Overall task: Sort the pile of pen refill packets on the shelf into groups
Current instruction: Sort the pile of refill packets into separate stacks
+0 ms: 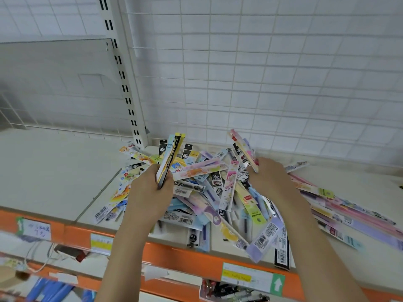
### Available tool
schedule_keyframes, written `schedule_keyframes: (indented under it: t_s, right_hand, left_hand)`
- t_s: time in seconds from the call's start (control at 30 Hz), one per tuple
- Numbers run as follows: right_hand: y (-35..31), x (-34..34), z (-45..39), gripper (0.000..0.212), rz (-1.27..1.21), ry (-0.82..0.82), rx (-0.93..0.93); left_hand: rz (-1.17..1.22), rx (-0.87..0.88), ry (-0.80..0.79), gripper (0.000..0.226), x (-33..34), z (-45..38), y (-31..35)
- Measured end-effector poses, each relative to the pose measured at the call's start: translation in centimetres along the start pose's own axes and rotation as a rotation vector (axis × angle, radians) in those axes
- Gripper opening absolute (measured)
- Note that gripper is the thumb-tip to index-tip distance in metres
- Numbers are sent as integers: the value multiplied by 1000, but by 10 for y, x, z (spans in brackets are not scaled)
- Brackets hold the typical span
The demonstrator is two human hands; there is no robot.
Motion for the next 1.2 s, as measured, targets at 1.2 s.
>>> schedule_keyframes:
  t_s: [1.2]
  right_hand:
    - [15, -11, 6, 34, -172, -105, 158]
  left_hand:
    - [-676, 176, -403, 39, 84, -62, 9]
Point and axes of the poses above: each hand's wrist, its own z-axis away from the middle knuckle, its own x-axis out of the palm, y = z × x, the point moved 1 cm from there along -z, towards the middle knuckle, and after that the axes turned 12 degrees about y, right-handed, at the moved point
